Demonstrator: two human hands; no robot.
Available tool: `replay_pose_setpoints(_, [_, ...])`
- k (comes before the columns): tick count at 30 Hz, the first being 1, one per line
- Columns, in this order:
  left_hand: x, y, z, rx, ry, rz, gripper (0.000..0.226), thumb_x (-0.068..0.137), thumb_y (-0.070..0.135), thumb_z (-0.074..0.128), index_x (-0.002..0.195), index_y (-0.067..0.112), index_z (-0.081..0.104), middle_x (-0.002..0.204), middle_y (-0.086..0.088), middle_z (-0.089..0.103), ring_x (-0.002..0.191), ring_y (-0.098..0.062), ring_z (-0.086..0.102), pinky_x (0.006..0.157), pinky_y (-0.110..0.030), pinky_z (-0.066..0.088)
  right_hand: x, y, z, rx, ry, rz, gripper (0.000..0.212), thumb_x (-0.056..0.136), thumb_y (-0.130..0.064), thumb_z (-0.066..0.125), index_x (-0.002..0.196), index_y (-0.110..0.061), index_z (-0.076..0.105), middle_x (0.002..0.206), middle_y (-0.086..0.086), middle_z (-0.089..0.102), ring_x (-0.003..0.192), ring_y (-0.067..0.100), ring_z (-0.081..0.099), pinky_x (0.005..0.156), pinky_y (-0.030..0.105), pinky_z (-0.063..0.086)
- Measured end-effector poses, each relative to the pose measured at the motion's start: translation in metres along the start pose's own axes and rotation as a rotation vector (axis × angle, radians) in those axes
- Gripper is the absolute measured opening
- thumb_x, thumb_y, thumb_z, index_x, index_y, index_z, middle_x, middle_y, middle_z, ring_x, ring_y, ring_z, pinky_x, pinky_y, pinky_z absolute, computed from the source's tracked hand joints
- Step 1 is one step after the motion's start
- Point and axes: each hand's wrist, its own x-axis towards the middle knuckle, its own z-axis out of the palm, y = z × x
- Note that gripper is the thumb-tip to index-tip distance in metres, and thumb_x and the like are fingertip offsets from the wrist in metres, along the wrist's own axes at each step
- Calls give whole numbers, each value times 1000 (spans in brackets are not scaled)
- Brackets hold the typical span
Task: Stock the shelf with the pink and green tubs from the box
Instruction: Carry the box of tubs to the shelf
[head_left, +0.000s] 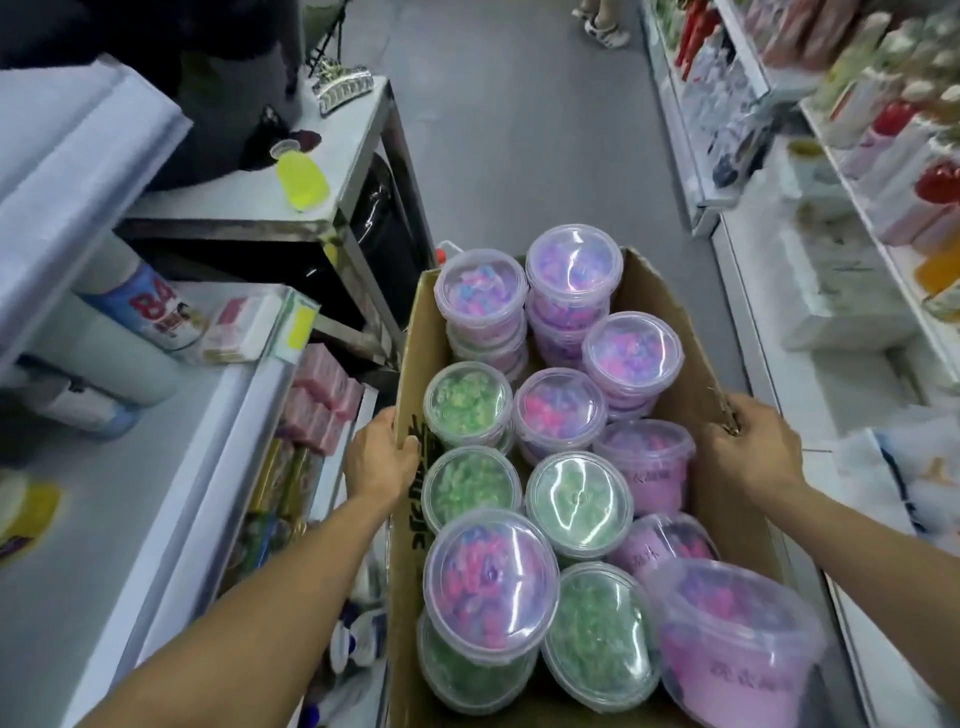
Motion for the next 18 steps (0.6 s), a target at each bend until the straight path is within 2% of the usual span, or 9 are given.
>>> replay_pose_setpoints(4, [48, -7, 21, 16, -14, -18, 14, 85, 17, 63, 99, 16, 59, 82, -5, 68, 77, -29, 65, 72, -42, 54, 37, -5, 40, 4, 34, 5, 45, 68, -33, 47, 107, -18, 66, 88, 17, 69, 84, 39, 64, 73, 38, 48])
replay_pose_setpoints(7, [80, -17, 38, 22, -23, -22, 19, 87, 19, 62, 106, 17, 60, 88, -4, 69, 79, -29, 65, 74, -41, 55, 60, -4, 71, 18, 46, 31, 35, 75, -26, 52, 105, -13, 65, 87, 18, 70, 83, 39, 64, 75, 41, 50])
replay_pose_setpoints(10, [108, -25, 52, 33, -13, -19, 20, 87, 19, 62, 106, 16, 59, 88, -5, 69, 79, -29, 65, 73, -42, 55, 79, -2, 97, 44, 66, 16, 34, 73, -24, 48, 100, -12, 64, 83, 16, 70, 80, 37, 65, 75, 42, 52])
replay_pose_setpoints(15, [142, -39, 69, 31, -7, -10, 25, 86, 18, 63, 111, 17, 60, 91, -6, 71, 81, -29, 66, 73, -44, 56, 104, 4, 129, 0, 51, -2, 19, 80, -9, 58, 98, -9, 64, 79, 16, 67, 75, 37, 62, 68, 40, 51])
replay_pose_setpoints(18, [152, -51, 78, 19, -12, -20, 29, 85, 19, 63, 114, 20, 59, 91, -3, 71, 81, -27, 66, 74, -44, 56, 114, 8, 147, -5, 44, 13, 15, 79, -10, 59, 94, -10, 62, 71, 13, 62, 67, 36, 58, 65, 41, 51])
